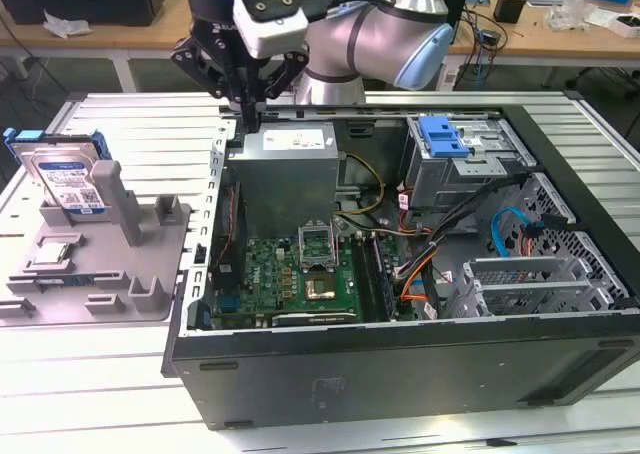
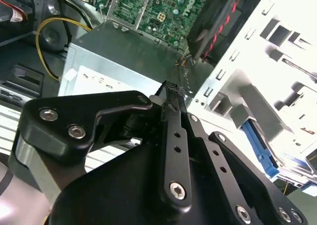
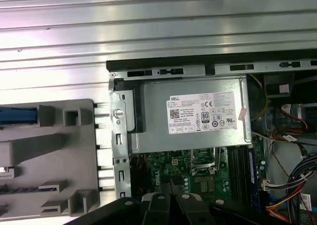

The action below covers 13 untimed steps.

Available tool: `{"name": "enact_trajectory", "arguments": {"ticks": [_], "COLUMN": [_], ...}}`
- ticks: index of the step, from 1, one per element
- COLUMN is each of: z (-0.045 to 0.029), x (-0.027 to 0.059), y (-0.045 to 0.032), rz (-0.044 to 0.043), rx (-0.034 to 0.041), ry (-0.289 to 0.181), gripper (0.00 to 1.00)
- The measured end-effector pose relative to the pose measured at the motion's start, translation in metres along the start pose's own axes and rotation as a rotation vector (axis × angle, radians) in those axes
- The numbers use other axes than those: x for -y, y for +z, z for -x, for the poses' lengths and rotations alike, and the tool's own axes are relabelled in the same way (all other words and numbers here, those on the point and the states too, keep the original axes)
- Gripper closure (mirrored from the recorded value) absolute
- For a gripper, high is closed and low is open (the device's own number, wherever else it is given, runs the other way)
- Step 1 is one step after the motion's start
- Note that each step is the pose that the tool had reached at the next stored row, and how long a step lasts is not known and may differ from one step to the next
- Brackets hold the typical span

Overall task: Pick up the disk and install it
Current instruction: 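Reach for the disk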

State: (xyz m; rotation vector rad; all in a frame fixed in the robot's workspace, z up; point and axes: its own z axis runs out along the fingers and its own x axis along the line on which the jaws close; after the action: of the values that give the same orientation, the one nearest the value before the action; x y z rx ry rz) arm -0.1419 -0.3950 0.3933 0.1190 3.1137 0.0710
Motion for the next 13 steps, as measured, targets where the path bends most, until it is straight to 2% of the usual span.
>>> {"name": "enact_trajectory", "arguments": {"ticks": [3, 6, 7, 8, 9, 11, 13], "z": [-0.0146, -0.0325, -0.0424, -0.0492, -0.0602, -0.0673, -0.0839], "x": [-0.0016, -0.0026, -0.0031, -0.0033, -0.0034, -0.0037, -0.0044], "y": [-0.0002, -0.0006, -0.0008, -0.0009, -0.0012, -0.0013, -0.0017], "rz": [0.0001, 0.0002, 0.0006, 0.0013, 0.0022, 0.0028, 0.0041], "rx": [0.0001, 0.0000, 0.0000, 0.0000, -0.0004, -0.0007, -0.0016], "ry": [0.000, 0.001, 0.001, 0.001, 0.001, 0.001, 0.001], "gripper": [0.89, 0.89, 0.89, 0.89, 0.89, 0.89, 0.89]}}
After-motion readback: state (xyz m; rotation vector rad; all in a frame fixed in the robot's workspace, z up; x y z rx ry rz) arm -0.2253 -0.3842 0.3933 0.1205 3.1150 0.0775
